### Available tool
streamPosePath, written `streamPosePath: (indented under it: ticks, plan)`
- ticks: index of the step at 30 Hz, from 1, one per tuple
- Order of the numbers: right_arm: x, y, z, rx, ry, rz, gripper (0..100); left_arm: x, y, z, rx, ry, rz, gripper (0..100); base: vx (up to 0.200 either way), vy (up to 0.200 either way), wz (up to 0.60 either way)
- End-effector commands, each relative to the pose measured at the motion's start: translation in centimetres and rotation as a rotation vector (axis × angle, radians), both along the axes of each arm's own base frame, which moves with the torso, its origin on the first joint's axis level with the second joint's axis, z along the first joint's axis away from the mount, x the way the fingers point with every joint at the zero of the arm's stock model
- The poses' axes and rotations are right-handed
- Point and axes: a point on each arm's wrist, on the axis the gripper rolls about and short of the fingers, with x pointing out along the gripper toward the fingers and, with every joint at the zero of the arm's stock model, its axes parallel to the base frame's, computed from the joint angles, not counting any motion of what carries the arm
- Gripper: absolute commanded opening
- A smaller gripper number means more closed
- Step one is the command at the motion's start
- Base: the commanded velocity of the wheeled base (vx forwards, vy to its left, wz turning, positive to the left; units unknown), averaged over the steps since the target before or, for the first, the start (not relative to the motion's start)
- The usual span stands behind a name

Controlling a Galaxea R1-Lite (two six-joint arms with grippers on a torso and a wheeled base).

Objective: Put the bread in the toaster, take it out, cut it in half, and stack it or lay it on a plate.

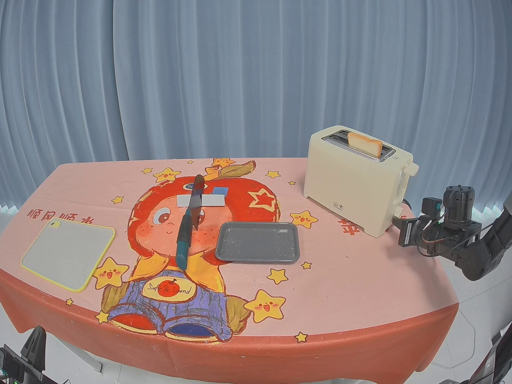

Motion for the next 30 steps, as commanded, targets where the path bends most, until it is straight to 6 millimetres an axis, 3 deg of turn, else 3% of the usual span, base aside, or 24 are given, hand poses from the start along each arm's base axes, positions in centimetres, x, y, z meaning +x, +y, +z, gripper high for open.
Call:
streamPosePath:
  ticks: [1,14,24,30]
  plan:
    - [-0.2,0.1,-0.1,-0.001,0.006,0.003,0,0.1,0.0,-0.5,0.0,0.019,0.001,0,0.0,0.0,0.0]
    - [-1.1,0.3,-0.6,-0.014,0.034,0.015,0,0.1,0.0,-0.5,0.0,0.019,0.001,0,0.0,0.0,0.0]
    - [-3.0,-0.4,3.7,-0.007,-0.1,-0.01,0,0.1,0.0,-0.5,0.0,0.019,0.001,0,0.0,0.0,0.0]
    - [-3.0,-0.9,4.2,-0.023,-0.12,-0.056,0,0.1,0.0,-0.5,0.0,0.017,0.001,0,0.0,0.0,0.0]
